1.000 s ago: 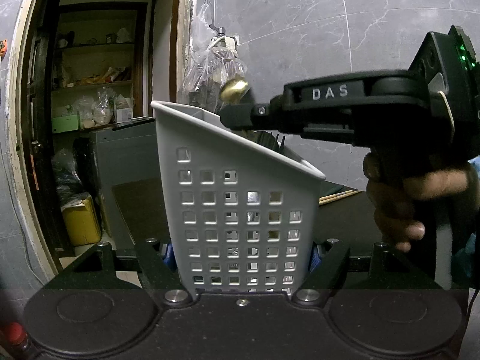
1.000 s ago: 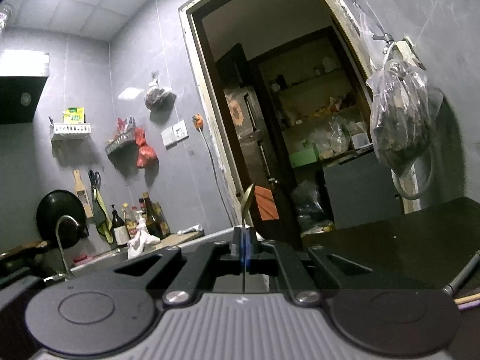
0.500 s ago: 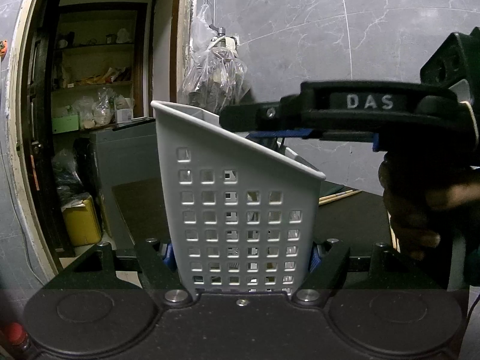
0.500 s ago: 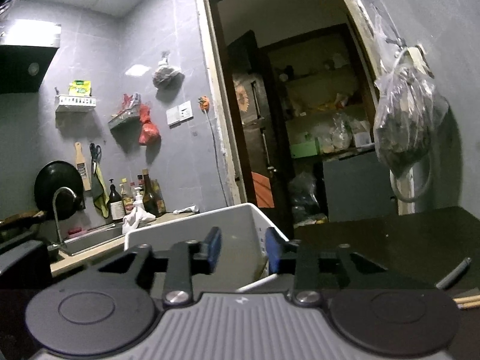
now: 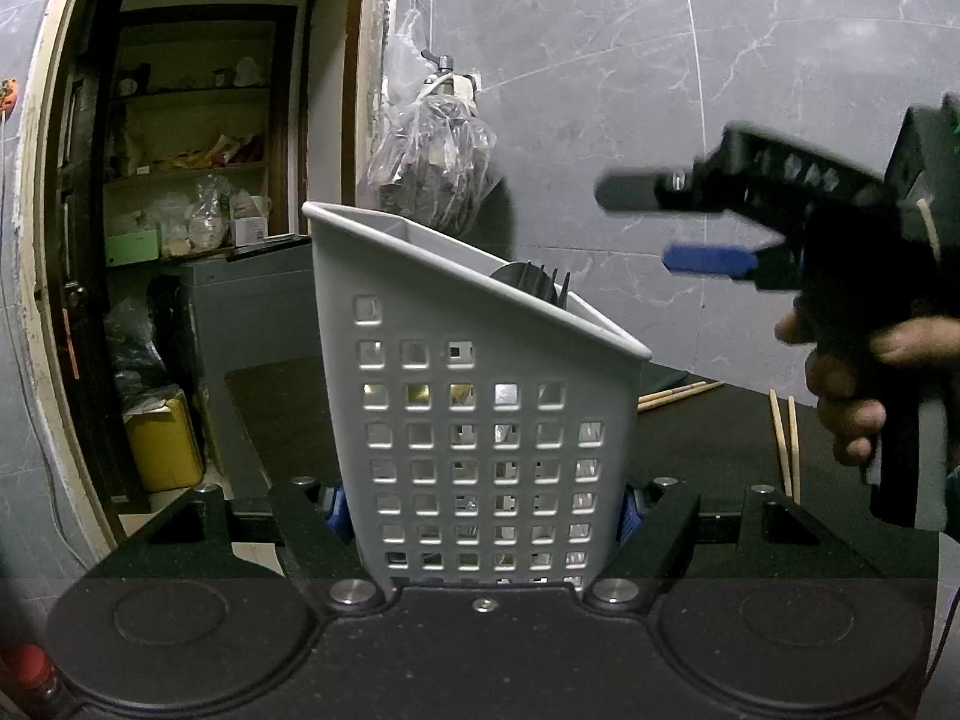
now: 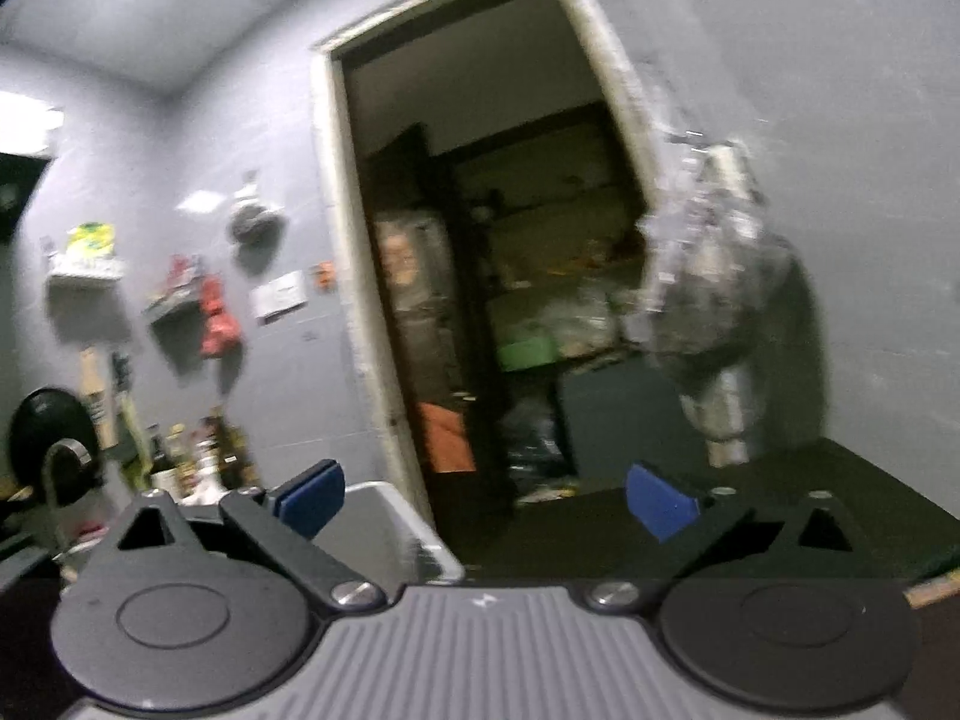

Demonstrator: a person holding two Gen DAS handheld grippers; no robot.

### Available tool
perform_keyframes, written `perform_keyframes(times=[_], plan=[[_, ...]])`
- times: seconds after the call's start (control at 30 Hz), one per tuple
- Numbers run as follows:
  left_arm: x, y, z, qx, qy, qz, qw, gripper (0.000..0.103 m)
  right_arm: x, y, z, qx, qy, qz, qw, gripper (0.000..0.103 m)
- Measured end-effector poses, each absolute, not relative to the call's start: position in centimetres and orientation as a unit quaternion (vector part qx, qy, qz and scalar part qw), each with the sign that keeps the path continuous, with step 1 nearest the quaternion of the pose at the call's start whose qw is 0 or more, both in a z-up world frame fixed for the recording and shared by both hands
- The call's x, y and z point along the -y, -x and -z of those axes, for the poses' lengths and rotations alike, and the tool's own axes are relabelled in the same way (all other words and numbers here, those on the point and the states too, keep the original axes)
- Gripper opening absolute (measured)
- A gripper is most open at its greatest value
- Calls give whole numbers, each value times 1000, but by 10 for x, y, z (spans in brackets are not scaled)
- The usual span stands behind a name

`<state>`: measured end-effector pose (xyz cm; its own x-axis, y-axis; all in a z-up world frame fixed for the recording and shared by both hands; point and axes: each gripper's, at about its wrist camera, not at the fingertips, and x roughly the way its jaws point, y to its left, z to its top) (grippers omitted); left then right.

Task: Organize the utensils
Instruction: 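Move the open right tool back over the utensil pile, then close the right tool on the blue-handled spoon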

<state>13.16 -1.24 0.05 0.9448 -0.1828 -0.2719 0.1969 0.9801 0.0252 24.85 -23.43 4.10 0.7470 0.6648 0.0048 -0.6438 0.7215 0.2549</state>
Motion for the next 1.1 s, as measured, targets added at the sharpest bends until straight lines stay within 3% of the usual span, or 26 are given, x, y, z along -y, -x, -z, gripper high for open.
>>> perform_keyframes(times=[0.57,1.1], plan=[[12,-131,0,-135,-26,96,986,76,217,-307,25,-273,-45,-212,937,103],[12,-129,-4,-137,-27,93,986,76,183,-320,36,-312,30,-208,927,103]])
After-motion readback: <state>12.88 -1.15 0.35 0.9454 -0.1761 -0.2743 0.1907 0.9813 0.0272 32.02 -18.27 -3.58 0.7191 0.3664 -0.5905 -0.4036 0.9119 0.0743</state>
